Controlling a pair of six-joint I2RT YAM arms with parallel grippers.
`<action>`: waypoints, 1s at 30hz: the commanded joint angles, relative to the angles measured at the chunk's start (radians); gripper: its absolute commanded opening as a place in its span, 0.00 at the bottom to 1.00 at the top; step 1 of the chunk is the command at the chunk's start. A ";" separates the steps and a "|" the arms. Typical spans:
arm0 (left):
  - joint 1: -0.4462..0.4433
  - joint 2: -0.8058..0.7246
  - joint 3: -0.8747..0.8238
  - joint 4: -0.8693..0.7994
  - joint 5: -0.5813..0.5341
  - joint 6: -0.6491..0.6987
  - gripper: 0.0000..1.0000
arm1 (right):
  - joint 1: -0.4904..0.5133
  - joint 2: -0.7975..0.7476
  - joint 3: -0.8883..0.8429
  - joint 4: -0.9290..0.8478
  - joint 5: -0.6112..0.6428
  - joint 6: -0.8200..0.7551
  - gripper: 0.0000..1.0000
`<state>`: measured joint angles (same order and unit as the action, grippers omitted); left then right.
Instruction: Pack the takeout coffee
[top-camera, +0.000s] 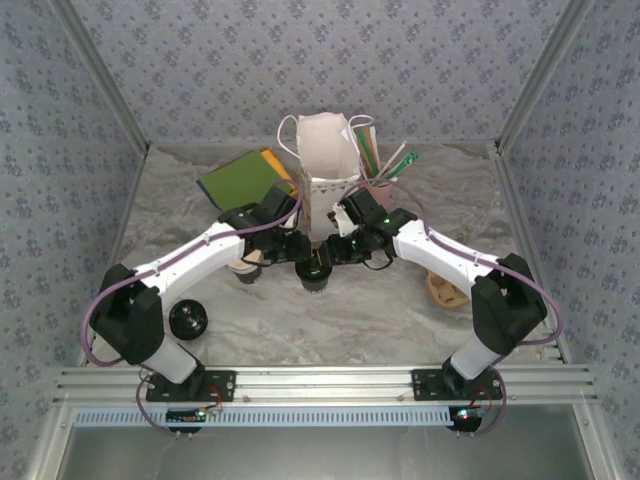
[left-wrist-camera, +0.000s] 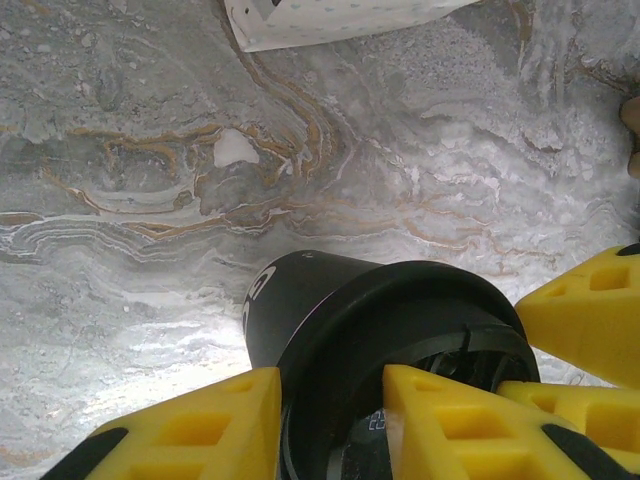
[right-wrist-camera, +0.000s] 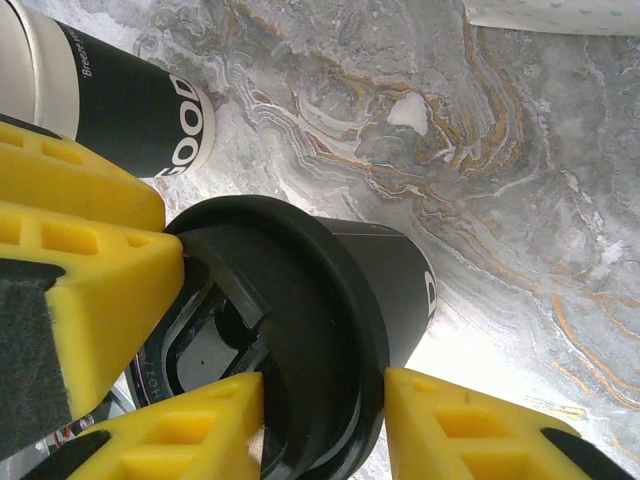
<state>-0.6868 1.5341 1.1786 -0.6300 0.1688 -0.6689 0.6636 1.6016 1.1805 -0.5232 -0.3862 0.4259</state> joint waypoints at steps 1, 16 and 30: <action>-0.001 0.009 -0.062 -0.054 -0.001 -0.008 0.32 | 0.013 0.023 -0.038 -0.018 0.024 -0.021 0.35; -0.007 -0.019 -0.022 -0.074 -0.005 -0.011 0.32 | 0.018 0.008 -0.008 -0.045 0.033 -0.033 0.35; -0.008 -0.024 0.098 -0.106 0.012 -0.010 0.46 | 0.008 -0.034 0.064 -0.070 0.029 -0.016 0.52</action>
<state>-0.6891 1.5074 1.2427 -0.7006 0.1696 -0.6800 0.6743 1.5967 1.2037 -0.5579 -0.3706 0.4187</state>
